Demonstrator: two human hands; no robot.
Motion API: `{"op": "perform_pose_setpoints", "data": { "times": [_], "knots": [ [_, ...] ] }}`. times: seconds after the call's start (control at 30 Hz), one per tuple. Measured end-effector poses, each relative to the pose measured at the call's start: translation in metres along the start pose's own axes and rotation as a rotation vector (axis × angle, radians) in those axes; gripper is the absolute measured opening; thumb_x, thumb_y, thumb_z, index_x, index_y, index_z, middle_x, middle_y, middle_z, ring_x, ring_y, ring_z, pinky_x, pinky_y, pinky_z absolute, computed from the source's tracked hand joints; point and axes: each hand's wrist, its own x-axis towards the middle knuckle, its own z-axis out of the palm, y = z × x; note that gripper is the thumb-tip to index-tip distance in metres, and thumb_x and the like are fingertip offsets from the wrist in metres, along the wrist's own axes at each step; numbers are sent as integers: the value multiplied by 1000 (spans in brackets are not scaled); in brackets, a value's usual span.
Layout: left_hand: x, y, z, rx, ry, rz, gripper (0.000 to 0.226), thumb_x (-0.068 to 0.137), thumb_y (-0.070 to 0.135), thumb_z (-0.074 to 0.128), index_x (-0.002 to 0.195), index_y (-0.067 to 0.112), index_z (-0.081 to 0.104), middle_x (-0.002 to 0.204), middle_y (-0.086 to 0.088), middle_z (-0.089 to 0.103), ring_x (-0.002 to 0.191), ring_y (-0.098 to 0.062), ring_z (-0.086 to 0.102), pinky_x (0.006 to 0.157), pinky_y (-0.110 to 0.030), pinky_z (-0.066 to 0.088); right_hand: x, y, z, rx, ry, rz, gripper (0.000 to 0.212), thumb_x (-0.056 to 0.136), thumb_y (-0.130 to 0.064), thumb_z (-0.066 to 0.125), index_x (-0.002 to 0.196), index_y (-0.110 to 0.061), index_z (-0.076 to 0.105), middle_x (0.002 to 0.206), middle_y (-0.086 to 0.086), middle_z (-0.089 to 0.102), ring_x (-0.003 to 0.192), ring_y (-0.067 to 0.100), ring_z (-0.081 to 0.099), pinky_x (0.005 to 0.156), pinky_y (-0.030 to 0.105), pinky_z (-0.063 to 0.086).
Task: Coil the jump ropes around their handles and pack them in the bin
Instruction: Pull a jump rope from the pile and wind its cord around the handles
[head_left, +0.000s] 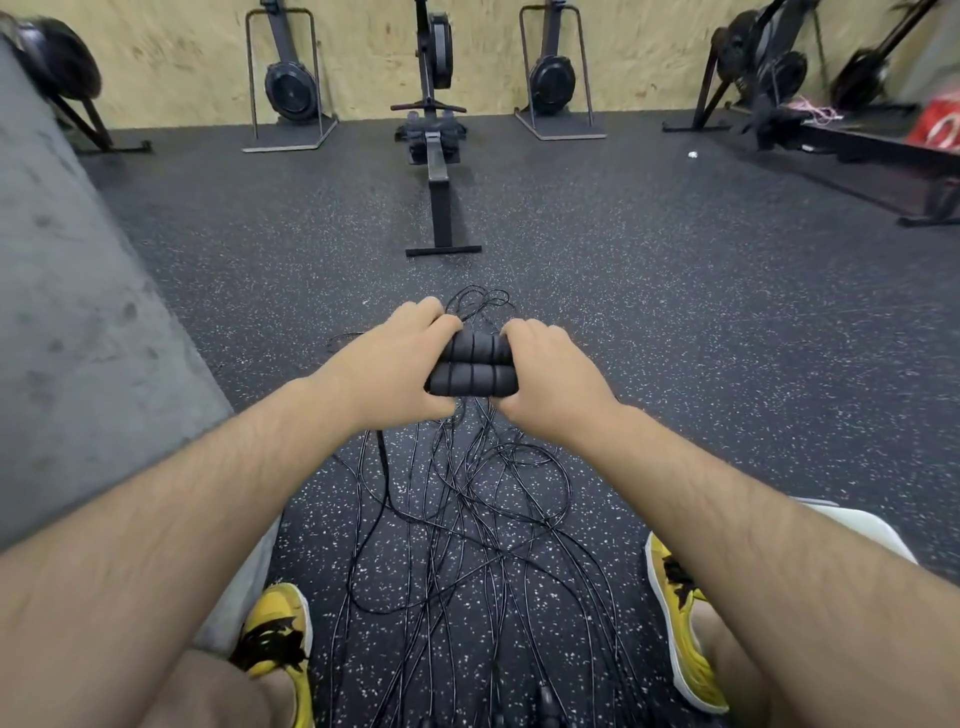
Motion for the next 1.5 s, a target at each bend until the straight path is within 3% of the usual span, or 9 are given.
{"op": "perform_pose_setpoints", "data": {
  "times": [0.1,0.2,0.57,0.77,0.87,1.03,1.13,1.27,1.5],
  "knots": [
    [2,2,1,203,116,56,60,66,54,48,109,13,57,100,-4,56,92,-29,52,77,-43,48,-1,-4,0,61,3,-22,30,78,-22,64,100,-15,45,107,7,55,98,32,53,79,40,46],
    [6,6,3,316,137,114,55,68,49,53,110,14,58,98,-3,59,89,-29,56,75,-41,45,-2,-8,-2,78,-8,-33,28,79,-21,62,95,-18,40,105,9,55,96,33,55,75,39,43],
    [-1,7,3,42,70,-20,38,73,39,65,102,20,50,97,1,62,86,-30,64,69,-36,49,-5,-22,-13,-13,37,-117,25,80,-13,58,101,-16,45,108,7,56,98,30,54,70,35,37],
    [-1,3,-15,10,218,-99,30,76,32,67,95,20,46,96,-2,65,85,-33,64,67,-36,46,-14,-14,-3,973,333,183,96,75,-4,79,148,-29,22,113,1,52,96,14,62,82,21,52],
    [-5,2,-23,-55,310,-96,30,76,30,67,96,17,51,94,-2,66,82,-35,63,65,-36,44,-9,-21,14,1032,69,371,86,76,-14,85,142,-24,31,115,-2,58,105,13,61,82,23,52],
    [-10,10,-29,-126,375,-22,30,74,29,71,97,18,54,89,1,64,81,-34,61,63,-36,42,-7,-78,49,1057,-319,54,43,83,-24,79,121,-14,61,106,-3,69,82,-8,56,74,17,48],
    [-15,8,-33,-148,395,12,31,73,29,72,98,18,57,88,2,63,81,-31,60,63,-35,41,-7,-98,51,1021,-405,-44,27,97,-21,63,118,-5,63,98,13,71,74,0,57,69,17,46],
    [-25,-14,-44,-167,393,13,34,73,35,76,97,18,59,85,3,61,80,-29,60,67,-36,46,0,-75,32,934,-540,-10,28,100,-43,56,97,-19,71,59,-8,46,55,14,49,58,25,41],
    [-36,-44,-46,-45,232,67,66,64,71,79,102,20,60,90,5,60,86,-25,59,74,-39,50,9,-12,-19,878,-507,77,26,103,-25,52,83,-18,68,56,-9,39,51,10,32,50,25,26]
  ]
}}
